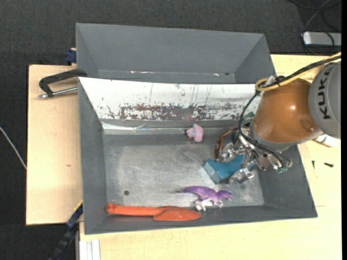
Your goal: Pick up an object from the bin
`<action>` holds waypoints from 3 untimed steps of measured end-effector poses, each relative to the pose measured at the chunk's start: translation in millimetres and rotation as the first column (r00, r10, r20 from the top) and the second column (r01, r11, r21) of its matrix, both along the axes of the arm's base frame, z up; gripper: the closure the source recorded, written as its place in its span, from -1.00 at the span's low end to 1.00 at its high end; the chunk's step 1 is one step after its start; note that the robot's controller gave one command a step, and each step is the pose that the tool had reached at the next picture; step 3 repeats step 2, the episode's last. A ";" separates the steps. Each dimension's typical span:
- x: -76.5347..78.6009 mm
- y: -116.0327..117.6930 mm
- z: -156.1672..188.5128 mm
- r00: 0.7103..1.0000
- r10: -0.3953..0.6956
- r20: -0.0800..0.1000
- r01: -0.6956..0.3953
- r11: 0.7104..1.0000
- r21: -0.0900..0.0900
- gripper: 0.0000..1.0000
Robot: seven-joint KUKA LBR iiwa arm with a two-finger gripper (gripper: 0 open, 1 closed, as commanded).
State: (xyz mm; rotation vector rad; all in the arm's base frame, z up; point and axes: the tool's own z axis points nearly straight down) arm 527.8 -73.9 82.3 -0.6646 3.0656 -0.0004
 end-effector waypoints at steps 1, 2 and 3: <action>0.0 0.0 0.0 1.000 0.000 0.000 0.000 1.000 0.000 1.00; 2.4 -9.0 154.4 1.000 -0.018 -0.004 0.018 1.000 0.000 1.00; 2.4 -9.0 154.4 1.000 -0.018 -0.004 0.018 1.000 0.000 1.00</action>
Offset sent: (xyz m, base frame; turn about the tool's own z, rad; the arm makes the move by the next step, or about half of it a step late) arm 0.0022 -0.0096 0.1553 0.0160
